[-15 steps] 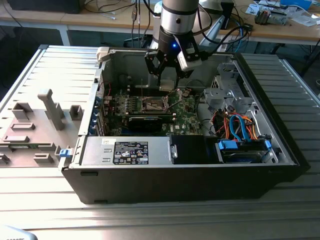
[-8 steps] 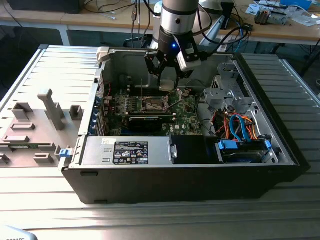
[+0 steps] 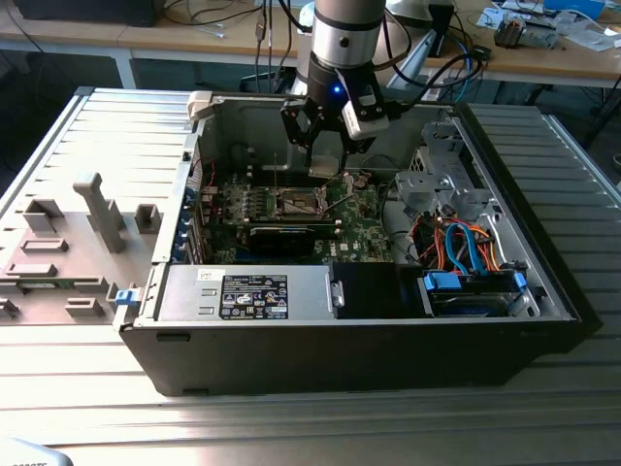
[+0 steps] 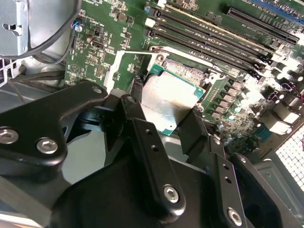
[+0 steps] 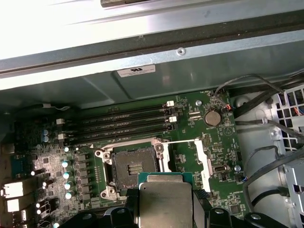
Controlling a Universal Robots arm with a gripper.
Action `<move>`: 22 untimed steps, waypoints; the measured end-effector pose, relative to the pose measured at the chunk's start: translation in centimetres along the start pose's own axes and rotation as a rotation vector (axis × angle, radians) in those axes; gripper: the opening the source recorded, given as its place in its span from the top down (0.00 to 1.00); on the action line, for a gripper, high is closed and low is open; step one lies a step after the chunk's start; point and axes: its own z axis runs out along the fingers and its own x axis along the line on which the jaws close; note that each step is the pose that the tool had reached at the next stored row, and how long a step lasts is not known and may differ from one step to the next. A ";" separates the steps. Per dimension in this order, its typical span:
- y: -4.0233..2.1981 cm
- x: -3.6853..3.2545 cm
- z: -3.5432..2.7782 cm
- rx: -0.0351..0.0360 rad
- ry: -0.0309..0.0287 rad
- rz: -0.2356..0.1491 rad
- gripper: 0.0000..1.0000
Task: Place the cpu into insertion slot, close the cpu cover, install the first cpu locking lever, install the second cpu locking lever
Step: 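Place the cpu into insertion slot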
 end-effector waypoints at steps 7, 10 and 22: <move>-0.01 0.00 0.09 -0.0002 -0.0007 0.012 0.46; -0.01 0.00 0.12 -0.0002 -0.0010 0.016 0.46; -0.01 0.00 0.23 -0.0005 -0.0018 0.029 0.46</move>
